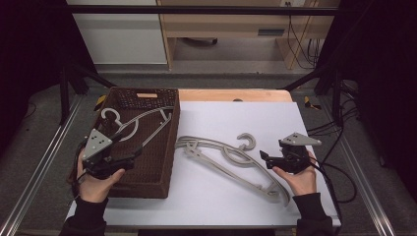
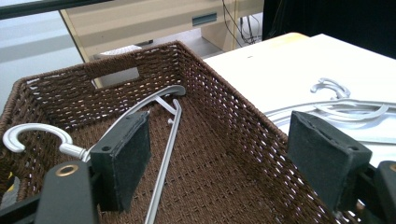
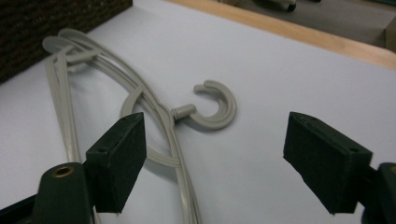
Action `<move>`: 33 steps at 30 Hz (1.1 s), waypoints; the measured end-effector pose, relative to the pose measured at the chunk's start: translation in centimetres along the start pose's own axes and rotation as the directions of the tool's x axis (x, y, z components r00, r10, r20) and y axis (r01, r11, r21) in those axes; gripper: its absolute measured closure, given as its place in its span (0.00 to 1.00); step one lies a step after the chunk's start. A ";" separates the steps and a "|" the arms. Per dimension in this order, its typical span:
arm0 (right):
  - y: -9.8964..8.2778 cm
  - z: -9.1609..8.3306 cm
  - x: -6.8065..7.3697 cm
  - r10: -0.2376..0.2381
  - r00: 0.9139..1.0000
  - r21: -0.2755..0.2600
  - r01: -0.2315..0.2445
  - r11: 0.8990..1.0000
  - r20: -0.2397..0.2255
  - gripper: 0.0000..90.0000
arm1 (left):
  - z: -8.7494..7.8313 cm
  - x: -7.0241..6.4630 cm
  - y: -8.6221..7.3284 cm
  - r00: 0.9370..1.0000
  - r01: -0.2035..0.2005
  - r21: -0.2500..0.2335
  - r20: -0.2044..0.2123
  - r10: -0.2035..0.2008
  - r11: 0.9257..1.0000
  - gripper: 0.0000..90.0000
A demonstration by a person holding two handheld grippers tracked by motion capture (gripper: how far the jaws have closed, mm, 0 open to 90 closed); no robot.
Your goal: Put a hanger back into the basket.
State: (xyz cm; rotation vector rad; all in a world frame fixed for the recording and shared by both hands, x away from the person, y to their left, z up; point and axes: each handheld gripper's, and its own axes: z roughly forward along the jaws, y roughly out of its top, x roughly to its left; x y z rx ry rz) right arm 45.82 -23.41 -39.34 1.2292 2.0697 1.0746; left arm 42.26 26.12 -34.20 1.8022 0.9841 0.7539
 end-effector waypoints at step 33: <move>-2.6 6.9 0.5 -0.060 0.993 0.341 0.091 0.936 -0.100 0.69 | 0.8 0.2 0.0 1.000 -0.020 0.029 0.011 0.019 0.999 0.24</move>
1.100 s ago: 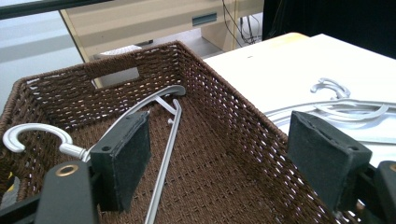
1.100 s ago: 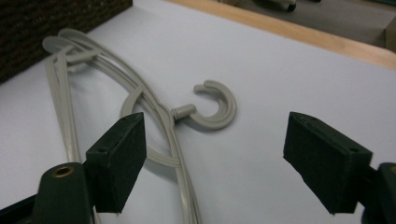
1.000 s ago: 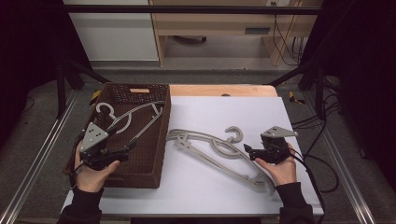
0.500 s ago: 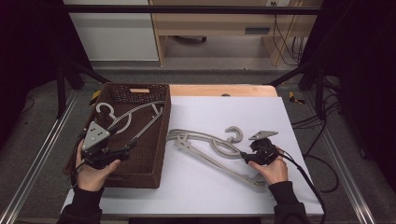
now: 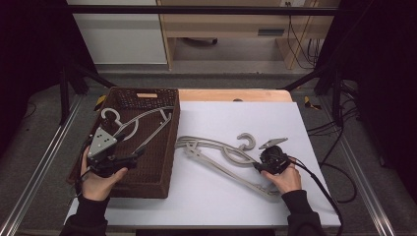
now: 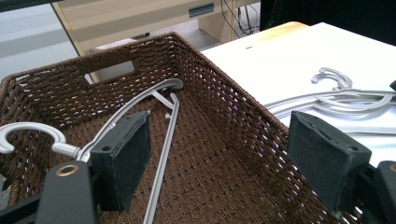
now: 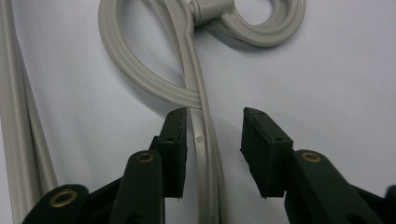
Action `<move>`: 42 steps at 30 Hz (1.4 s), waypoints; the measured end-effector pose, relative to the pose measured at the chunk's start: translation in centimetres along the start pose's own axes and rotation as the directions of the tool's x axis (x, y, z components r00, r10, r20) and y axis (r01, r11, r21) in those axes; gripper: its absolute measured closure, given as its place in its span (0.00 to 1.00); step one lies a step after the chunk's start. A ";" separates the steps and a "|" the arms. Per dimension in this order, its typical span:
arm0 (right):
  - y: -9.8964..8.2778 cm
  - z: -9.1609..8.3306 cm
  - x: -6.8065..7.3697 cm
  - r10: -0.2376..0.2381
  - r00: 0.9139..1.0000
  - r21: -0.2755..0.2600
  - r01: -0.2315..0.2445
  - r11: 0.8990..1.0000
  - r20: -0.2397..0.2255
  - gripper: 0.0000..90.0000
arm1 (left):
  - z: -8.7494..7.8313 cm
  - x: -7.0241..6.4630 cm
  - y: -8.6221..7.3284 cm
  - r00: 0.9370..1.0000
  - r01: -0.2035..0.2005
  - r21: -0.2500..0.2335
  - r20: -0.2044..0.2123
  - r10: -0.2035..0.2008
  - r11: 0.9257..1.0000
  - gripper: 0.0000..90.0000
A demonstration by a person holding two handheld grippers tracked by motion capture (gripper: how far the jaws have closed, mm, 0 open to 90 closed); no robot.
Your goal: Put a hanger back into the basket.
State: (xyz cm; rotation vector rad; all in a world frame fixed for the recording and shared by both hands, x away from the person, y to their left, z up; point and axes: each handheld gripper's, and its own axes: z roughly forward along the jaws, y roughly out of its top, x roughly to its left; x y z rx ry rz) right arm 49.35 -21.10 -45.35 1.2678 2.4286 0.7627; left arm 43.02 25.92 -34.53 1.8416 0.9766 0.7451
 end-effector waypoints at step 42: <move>-0.3 -1.3 -1.0 -0.032 0.998 -0.038 0.029 0.999 -0.060 0.90 | 0.3 0.0 -0.2 1.000 -0.009 0.016 -0.006 0.009 1.000 0.25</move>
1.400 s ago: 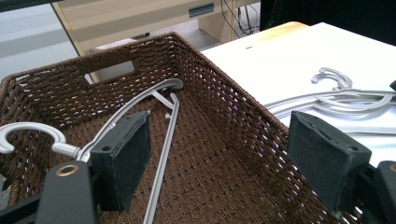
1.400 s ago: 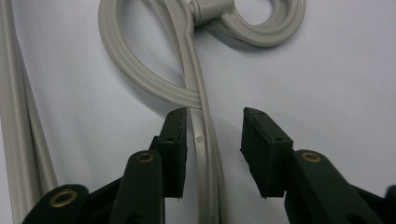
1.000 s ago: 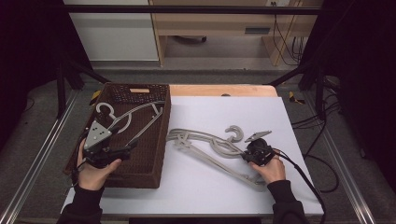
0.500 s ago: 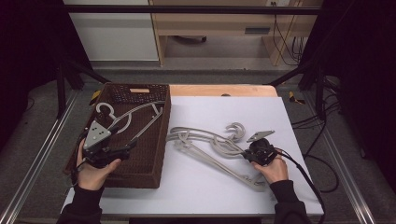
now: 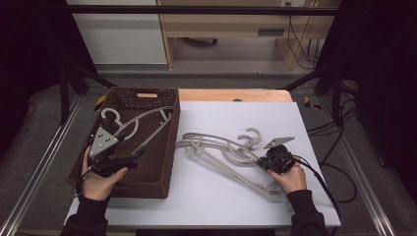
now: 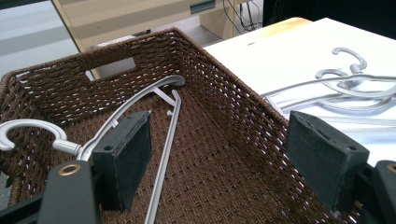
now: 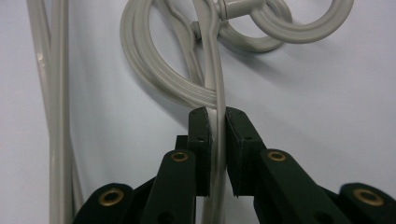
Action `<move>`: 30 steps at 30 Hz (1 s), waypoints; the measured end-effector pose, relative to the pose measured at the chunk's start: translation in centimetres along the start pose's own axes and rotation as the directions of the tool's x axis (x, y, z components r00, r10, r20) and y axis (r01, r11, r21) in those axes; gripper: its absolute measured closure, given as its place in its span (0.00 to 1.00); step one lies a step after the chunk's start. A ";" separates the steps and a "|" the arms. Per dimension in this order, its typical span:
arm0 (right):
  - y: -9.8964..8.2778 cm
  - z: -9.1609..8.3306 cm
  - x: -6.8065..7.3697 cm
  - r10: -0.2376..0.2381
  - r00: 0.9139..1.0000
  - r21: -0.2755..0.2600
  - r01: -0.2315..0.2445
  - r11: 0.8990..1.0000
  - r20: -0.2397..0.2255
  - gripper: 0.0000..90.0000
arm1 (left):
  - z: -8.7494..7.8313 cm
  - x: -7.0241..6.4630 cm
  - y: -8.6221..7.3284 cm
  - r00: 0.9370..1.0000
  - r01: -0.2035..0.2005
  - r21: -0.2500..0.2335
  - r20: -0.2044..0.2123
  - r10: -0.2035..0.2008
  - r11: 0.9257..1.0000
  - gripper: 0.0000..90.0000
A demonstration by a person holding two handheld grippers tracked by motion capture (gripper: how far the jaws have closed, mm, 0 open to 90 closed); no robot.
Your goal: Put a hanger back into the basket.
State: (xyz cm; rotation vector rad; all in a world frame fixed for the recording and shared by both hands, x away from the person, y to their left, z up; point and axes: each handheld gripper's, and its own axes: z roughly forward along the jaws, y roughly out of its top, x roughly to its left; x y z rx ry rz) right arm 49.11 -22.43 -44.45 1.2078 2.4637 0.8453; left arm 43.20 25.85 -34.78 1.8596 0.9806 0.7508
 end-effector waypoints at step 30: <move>-0.4 -3.5 -0.8 0.017 0.998 -0.068 -0.020 0.998 -0.054 0.91 | 0.1 -0.4 0.1 1.000 -0.005 0.003 0.009 0.005 1.000 0.25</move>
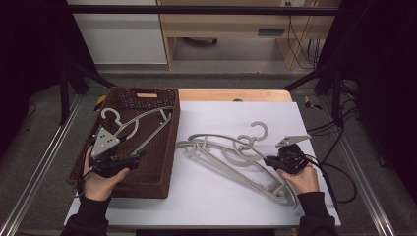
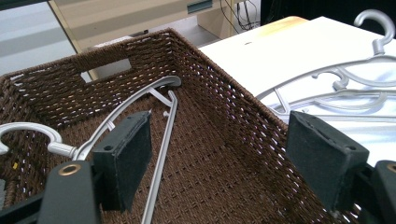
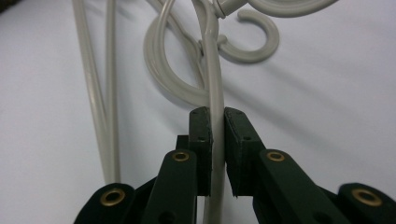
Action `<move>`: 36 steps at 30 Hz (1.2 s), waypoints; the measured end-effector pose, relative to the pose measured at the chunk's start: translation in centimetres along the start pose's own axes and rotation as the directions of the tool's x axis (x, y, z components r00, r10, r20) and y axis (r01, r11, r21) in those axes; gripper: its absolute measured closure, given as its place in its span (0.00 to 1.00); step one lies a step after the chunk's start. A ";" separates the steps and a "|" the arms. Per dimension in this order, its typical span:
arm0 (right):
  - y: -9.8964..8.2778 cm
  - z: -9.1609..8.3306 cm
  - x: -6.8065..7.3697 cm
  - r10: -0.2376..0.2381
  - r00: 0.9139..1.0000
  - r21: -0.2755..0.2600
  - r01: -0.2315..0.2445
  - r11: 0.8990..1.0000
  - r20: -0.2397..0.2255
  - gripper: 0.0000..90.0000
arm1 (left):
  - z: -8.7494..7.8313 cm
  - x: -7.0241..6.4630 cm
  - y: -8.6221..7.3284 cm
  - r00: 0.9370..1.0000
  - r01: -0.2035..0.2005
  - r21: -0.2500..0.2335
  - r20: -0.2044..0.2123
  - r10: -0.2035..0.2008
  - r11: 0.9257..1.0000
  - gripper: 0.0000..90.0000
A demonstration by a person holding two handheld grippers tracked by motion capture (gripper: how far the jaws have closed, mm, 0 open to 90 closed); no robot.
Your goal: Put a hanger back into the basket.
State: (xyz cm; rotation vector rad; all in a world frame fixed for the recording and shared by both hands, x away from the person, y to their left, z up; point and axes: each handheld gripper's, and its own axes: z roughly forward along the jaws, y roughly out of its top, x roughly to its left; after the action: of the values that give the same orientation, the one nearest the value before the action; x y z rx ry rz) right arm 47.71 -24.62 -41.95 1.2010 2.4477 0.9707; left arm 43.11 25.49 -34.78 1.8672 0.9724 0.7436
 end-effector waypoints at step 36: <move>-0.6 2.8 -0.2 -0.036 0.996 0.091 0.028 0.995 0.080 0.90 | 0.2 0.0 -0.1 1.000 -0.002 0.010 -0.003 0.002 1.000 0.25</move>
State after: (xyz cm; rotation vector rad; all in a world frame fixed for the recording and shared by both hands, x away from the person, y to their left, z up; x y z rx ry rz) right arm 48.77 -23.76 -44.46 1.2012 2.4614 0.7943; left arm 43.26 25.40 -34.98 1.8764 0.9773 0.7442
